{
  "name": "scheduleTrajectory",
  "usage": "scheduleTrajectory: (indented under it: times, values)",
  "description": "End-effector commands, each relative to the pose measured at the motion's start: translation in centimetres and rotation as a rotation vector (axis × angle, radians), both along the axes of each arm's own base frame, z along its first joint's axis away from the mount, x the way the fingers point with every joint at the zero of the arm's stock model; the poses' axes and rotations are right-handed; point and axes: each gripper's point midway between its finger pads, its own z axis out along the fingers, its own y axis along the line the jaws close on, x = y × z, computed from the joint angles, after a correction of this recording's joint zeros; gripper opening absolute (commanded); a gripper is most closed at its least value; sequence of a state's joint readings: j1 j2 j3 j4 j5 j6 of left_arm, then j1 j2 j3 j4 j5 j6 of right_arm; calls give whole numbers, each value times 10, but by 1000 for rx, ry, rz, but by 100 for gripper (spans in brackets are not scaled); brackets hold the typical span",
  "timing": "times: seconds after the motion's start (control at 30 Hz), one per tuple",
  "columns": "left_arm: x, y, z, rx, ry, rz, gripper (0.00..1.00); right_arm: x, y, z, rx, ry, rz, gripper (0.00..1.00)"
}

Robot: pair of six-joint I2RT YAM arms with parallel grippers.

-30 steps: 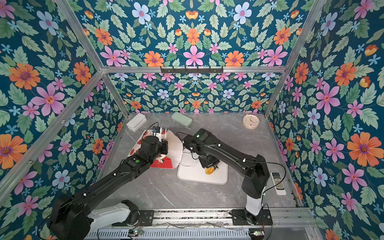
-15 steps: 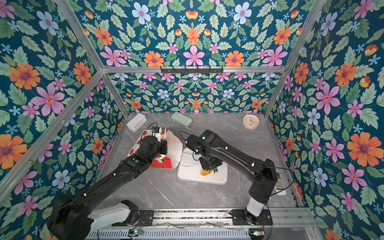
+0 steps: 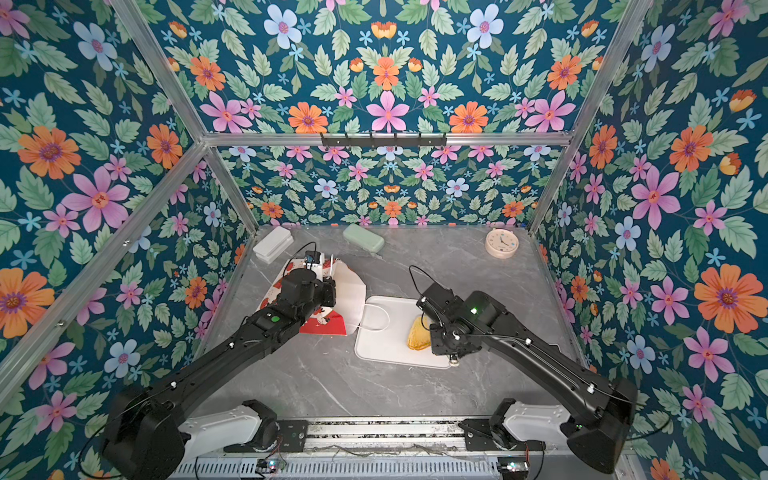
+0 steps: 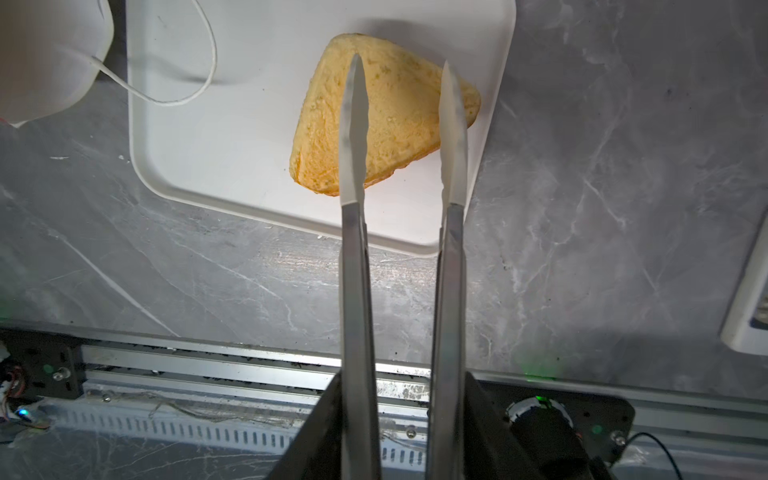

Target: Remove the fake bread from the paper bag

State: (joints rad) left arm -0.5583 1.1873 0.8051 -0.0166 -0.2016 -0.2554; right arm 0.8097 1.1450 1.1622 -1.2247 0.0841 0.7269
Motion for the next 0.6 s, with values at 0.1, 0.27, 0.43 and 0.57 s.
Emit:
scheduleTrajectory:
  times: [0.1, 0.27, 0.43, 0.57]
  values:
    - [6, -6, 9, -6, -21, -19, 0, -12, 13, -2, 271, -46, -111, 43]
    - [7, -6, 10, 6, -23, -20, 0, -26, 5, -19, 322, -25, -152, 43]
    - [7, -5, 11, 18, -24, -21, 0, -34, 3, -28, 375, -18, -180, 43]
    - [6, -5, 14, 17, -28, -25, 0, -38, 0, -36, 380, -7, -185, 43]
